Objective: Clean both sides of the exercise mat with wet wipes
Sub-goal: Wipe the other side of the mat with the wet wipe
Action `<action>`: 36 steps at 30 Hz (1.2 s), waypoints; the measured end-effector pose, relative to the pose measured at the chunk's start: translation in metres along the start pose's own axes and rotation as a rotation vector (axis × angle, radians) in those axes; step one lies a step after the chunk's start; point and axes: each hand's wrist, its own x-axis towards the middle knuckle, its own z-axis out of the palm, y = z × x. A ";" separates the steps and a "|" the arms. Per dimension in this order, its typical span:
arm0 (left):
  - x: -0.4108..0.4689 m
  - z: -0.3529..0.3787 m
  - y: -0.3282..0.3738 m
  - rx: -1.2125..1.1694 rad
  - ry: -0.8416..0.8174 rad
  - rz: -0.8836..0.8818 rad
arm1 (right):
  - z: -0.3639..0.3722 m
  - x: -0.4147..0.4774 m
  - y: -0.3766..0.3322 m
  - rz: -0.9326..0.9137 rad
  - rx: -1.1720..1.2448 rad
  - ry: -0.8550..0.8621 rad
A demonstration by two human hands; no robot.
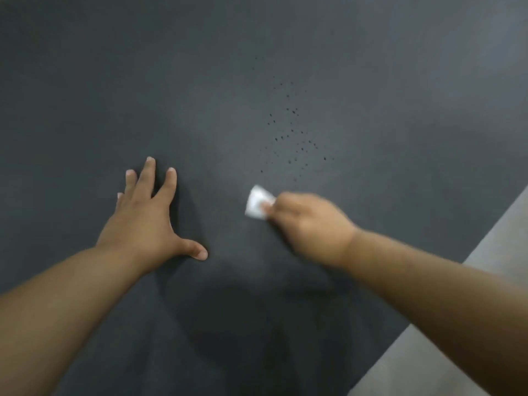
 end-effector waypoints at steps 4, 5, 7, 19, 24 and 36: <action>0.007 0.002 -0.002 0.040 -0.010 0.021 | -0.040 0.033 0.095 0.544 -0.202 0.259; 0.008 0.002 -0.001 0.053 -0.016 0.023 | -0.045 0.039 0.105 0.672 -0.220 0.261; 0.009 0.001 -0.001 0.063 -0.026 0.020 | -0.040 0.049 0.098 0.735 -0.205 0.269; 0.009 0.000 -0.002 0.004 -0.009 0.012 | -0.020 0.078 0.044 0.073 -0.088 0.089; 0.010 -0.002 0.002 -0.012 -0.009 0.005 | -0.038 0.103 0.104 0.617 -0.203 0.243; 0.010 -0.007 0.008 -0.048 -0.034 -0.052 | -0.027 0.128 0.077 0.197 -0.229 0.175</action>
